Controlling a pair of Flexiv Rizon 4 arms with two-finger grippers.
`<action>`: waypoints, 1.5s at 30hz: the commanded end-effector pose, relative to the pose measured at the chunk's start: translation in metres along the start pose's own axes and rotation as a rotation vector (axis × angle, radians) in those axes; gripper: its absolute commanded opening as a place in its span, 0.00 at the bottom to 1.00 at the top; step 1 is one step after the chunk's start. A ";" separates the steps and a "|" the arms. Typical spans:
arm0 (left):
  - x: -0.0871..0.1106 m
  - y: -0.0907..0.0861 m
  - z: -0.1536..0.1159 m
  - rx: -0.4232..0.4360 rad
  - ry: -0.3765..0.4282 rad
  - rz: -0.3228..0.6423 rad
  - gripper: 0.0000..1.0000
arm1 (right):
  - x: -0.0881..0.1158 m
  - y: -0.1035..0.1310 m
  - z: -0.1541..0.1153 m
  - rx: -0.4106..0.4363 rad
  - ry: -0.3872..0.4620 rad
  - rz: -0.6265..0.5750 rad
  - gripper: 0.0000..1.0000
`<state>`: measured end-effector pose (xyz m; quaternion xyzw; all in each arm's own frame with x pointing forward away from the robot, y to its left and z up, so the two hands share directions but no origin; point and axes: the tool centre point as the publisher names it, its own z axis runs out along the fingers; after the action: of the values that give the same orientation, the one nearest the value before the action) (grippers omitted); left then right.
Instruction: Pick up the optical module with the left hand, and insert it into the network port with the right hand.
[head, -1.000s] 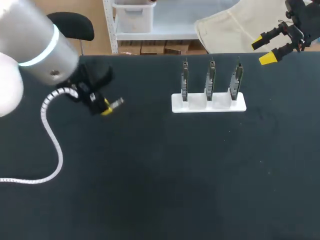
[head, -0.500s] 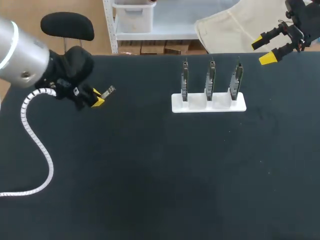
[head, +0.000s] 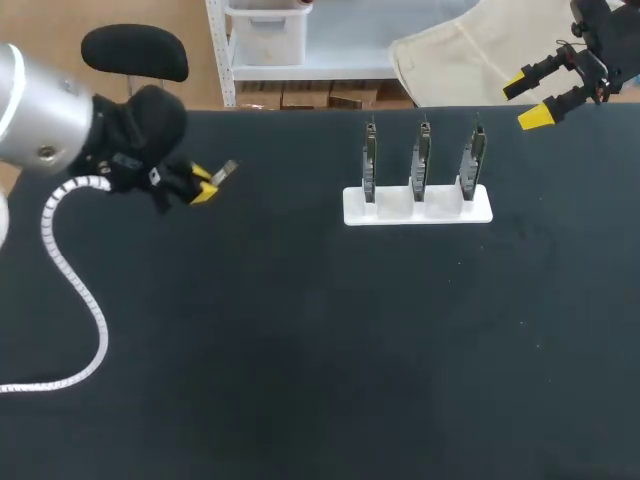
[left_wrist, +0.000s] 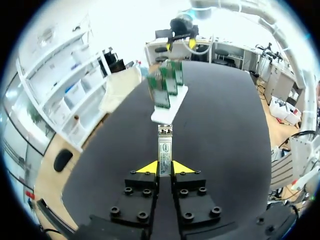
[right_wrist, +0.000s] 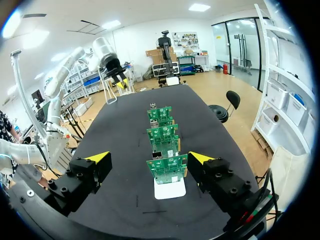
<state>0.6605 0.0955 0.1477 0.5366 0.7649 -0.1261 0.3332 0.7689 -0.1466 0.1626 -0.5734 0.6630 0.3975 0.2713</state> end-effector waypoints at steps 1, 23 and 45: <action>-0.032 0.017 0.028 0.027 -0.108 0.052 0.00 | 0.000 0.002 0.000 0.005 0.000 -0.001 1.00; -0.174 0.034 0.056 0.077 -0.459 0.196 0.00 | 0.000 0.002 0.000 0.005 0.000 -0.001 1.00; -0.180 0.033 0.058 0.080 -0.491 0.190 0.00 | 0.000 0.002 0.000 0.005 0.000 -0.001 1.00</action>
<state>0.7482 -0.0562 0.2278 0.5729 0.6035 -0.2501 0.4949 0.7689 -0.1465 0.1626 -0.5735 0.6630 0.3975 0.2713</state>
